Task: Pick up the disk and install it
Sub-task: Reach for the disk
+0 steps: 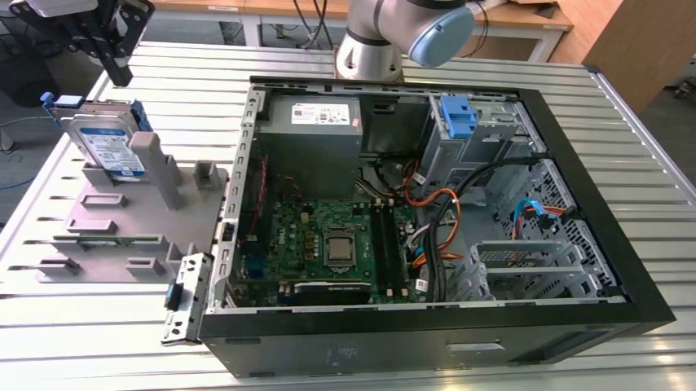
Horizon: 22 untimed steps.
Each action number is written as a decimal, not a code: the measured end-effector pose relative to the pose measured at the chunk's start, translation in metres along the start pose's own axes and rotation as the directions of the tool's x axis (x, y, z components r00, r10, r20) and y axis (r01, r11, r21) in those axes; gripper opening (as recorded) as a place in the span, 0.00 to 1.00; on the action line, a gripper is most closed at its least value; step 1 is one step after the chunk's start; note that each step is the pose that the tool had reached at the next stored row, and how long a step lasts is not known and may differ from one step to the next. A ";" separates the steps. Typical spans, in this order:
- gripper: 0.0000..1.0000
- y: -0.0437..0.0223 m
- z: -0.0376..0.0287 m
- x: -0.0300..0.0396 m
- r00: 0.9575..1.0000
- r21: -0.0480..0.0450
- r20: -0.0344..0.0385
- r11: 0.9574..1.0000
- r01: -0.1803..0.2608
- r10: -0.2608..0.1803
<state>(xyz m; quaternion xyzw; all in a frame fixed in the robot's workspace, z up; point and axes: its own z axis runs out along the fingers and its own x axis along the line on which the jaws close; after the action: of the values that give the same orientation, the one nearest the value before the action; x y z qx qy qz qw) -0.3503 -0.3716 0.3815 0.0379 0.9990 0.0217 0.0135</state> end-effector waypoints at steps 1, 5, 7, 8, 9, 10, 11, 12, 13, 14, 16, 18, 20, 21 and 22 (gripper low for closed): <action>0.11 0.0000 0.0001 0.0001 1.000 0.000 0.000 1.000 0.000 0.000; 0.11 -0.0001 0.0015 0.0016 1.000 0.000 0.000 1.000 0.000 0.000; 0.11 0.0000 0.0027 0.0036 1.000 0.000 0.000 1.000 0.000 0.000; 0.11 0.0002 0.0033 0.0050 1.000 0.000 0.000 1.000 0.000 0.000; 0.11 0.0004 0.0038 0.0064 1.000 0.000 0.000 1.000 0.000 0.000; 0.11 0.0005 0.0045 0.0080 1.000 0.000 0.000 1.000 0.000 0.000; 0.11 0.0007 0.0052 0.0098 1.000 0.000 0.000 1.000 0.000 0.000; 0.11 0.0008 0.0059 0.0116 1.000 0.000 0.000 1.000 0.000 0.000; 0.11 0.0010 0.0067 0.0136 1.000 0.000 0.000 1.000 0.000 0.000; 0.11 0.0011 0.0075 0.0154 1.000 0.000 0.000 1.000 0.000 0.000; 0.11 0.0013 0.0089 0.0195 1.000 0.000 0.000 1.000 0.000 0.000; 0.11 0.0016 0.0104 0.0238 1.000 0.000 0.000 1.000 0.000 0.000; 0.11 0.0019 0.0119 0.0278 1.000 0.000 0.000 1.000 0.000 0.000; 0.11 0.0020 0.0126 0.0299 1.000 0.000 0.000 1.000 0.000 0.000; 0.11 0.0021 0.0132 0.0319 1.000 0.000 0.000 1.000 0.000 0.000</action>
<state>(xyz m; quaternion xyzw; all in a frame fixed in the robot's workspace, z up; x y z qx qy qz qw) -0.3816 -0.3665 0.3676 0.0379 0.9990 0.0217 0.0135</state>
